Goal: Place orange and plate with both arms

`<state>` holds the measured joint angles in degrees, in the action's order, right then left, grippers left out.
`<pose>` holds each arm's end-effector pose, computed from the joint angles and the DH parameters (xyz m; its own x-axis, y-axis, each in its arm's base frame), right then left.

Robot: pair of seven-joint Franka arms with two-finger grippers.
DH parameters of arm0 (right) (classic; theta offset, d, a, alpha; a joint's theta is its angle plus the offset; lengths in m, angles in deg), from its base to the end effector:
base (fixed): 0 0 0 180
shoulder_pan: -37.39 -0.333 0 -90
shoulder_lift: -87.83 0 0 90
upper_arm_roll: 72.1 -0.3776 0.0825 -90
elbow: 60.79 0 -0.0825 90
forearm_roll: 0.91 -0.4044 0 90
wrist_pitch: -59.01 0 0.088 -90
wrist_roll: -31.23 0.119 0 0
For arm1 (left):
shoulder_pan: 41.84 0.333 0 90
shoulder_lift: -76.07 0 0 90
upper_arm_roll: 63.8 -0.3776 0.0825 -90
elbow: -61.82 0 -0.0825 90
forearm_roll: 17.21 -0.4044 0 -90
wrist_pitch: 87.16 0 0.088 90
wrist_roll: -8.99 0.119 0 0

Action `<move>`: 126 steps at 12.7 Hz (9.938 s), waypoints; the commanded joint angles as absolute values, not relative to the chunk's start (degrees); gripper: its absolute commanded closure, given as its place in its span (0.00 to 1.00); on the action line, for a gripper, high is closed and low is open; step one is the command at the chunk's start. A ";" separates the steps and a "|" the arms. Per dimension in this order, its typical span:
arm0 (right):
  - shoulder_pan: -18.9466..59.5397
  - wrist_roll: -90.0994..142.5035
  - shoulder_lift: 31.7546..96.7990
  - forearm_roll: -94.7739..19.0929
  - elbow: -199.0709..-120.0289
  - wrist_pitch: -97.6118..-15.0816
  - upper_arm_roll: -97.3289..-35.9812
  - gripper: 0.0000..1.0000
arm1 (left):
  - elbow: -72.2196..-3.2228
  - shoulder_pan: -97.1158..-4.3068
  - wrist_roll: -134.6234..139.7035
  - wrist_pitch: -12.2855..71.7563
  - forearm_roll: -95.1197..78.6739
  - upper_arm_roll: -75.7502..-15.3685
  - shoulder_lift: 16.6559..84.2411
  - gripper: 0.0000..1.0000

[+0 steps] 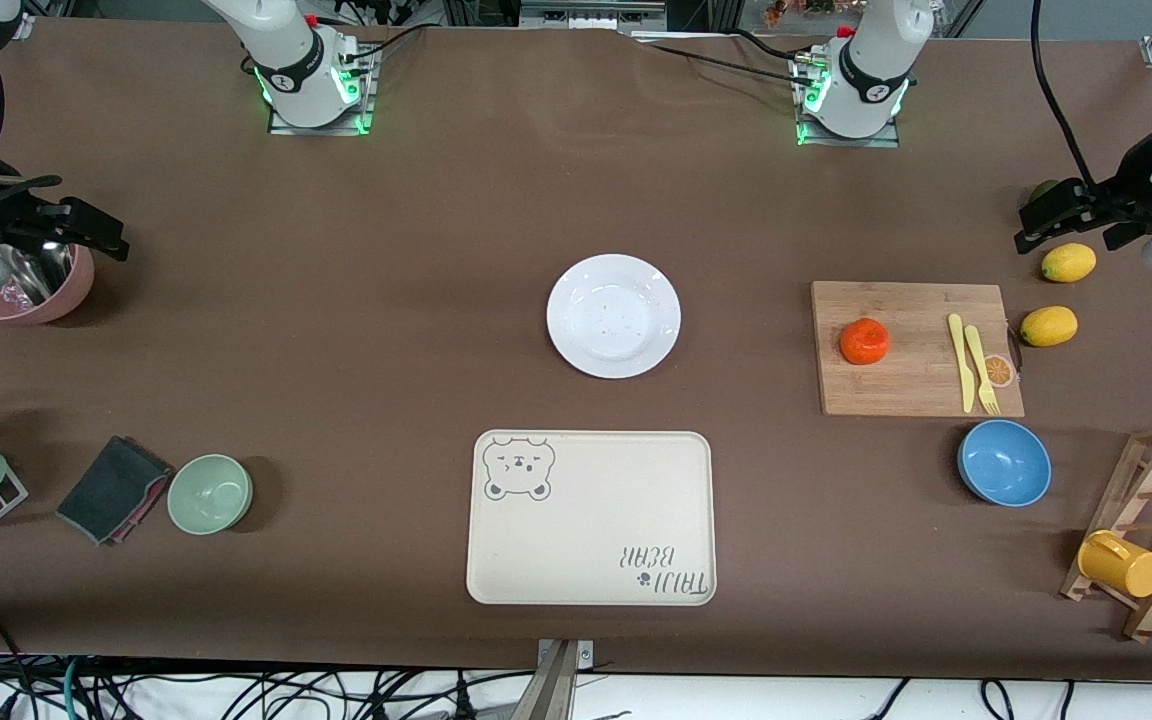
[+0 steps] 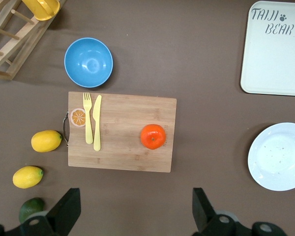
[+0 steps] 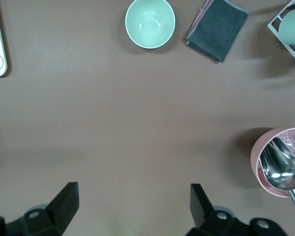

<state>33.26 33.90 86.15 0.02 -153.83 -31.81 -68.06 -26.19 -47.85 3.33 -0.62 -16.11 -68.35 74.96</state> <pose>0.5830 -0.0004 0.6323 0.9967 -0.0449 -0.0670 -0.0435 -0.9988 0.0214 0.5752 -0.0176 0.6748 0.9963 0.0721 -0.0465 0.0728 -0.9973 0.0131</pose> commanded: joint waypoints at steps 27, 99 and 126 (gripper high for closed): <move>33.18 34.57 86.51 -0.73 -153.78 -31.25 -68.06 0.00 | -24.84 -47.99 2.93 -1.82 -17.30 -68.28 74.58 0.00; 33.26 34.22 86.51 -0.73 -153.78 -31.08 -67.97 0.00 | -67.12 -46.58 3.19 53.36 -16.51 -63.88 58.32 0.00; 33.26 34.13 86.42 -0.73 -153.78 -31.08 -67.97 0.00 | -46.64 -84.90 -29.50 56.98 -0.34 -63.45 43.82 1.00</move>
